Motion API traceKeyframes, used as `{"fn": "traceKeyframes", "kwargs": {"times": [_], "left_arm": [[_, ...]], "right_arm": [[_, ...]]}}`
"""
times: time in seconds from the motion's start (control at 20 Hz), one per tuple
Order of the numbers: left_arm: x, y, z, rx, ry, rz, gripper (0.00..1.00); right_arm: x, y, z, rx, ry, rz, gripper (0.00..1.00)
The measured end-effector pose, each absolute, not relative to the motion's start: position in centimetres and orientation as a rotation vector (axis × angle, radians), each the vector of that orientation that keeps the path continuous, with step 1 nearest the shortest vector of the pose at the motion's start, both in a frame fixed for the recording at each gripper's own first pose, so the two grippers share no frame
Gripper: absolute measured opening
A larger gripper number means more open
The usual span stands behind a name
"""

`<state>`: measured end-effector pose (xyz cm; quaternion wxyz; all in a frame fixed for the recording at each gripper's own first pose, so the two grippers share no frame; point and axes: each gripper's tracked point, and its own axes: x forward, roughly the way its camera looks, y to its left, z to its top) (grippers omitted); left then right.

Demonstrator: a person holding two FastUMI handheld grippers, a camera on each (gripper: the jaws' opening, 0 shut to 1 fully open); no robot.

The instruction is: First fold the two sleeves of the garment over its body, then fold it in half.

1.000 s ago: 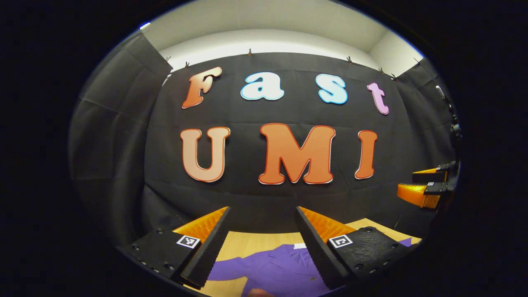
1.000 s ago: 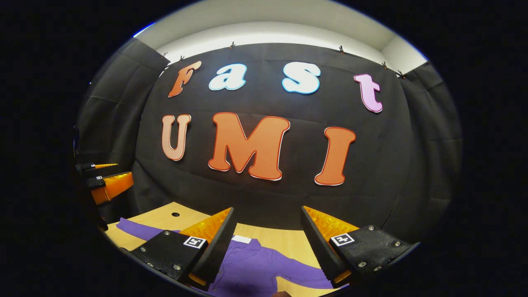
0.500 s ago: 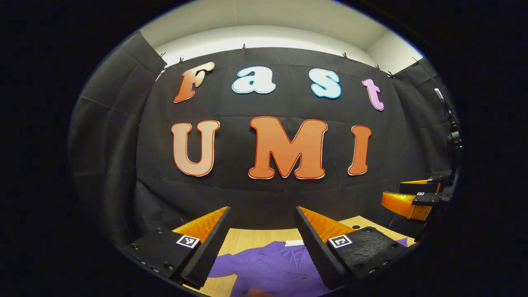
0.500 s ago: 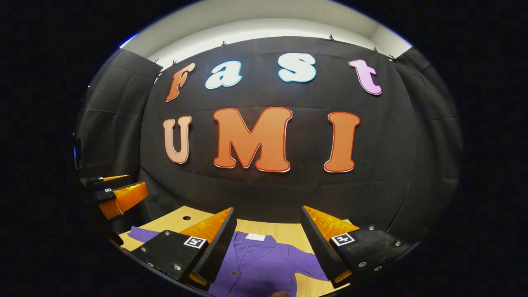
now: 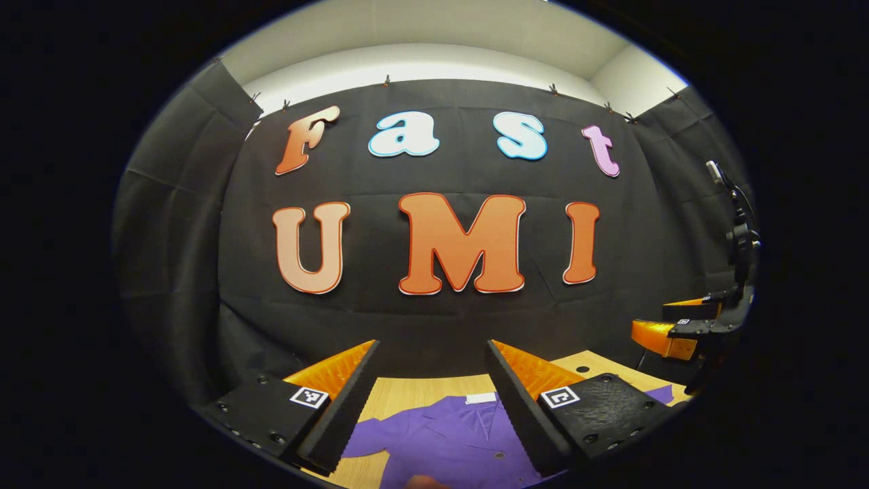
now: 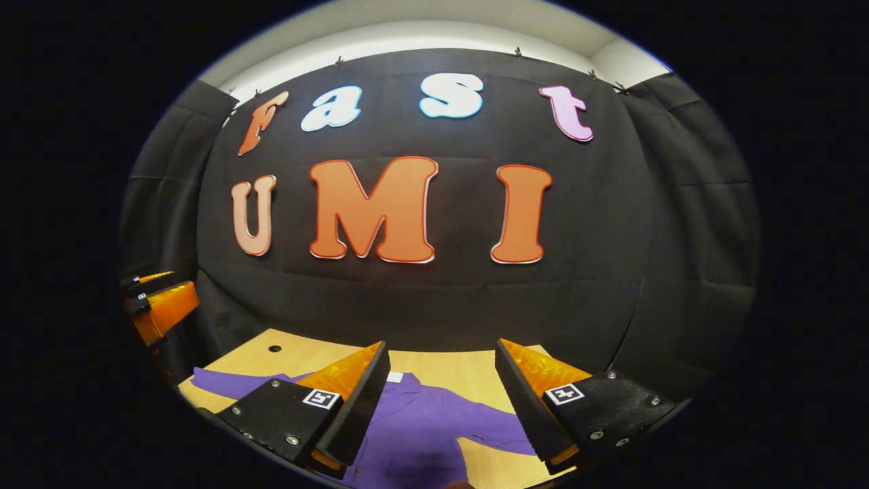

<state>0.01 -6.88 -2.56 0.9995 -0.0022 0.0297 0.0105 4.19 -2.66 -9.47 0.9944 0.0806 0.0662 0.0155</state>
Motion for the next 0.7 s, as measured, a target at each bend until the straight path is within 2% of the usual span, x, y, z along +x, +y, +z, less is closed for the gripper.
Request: {"fn": "traceKeyframes", "kwargs": {"times": [0.35,0.7], "left_arm": [[-0.9,-8.5,-2.6,-0.01,0.053,-0.006,0.97],[-2.1,-8.5,-2.9,0.022,0.067,0.035,0.97]], "right_arm": [[3.8,-9.5,-16.3,0.178,0.273,-0.131,0.94],[3.8,-16.4,-23.3,0.18,0.426,-0.268,0.94]]}}
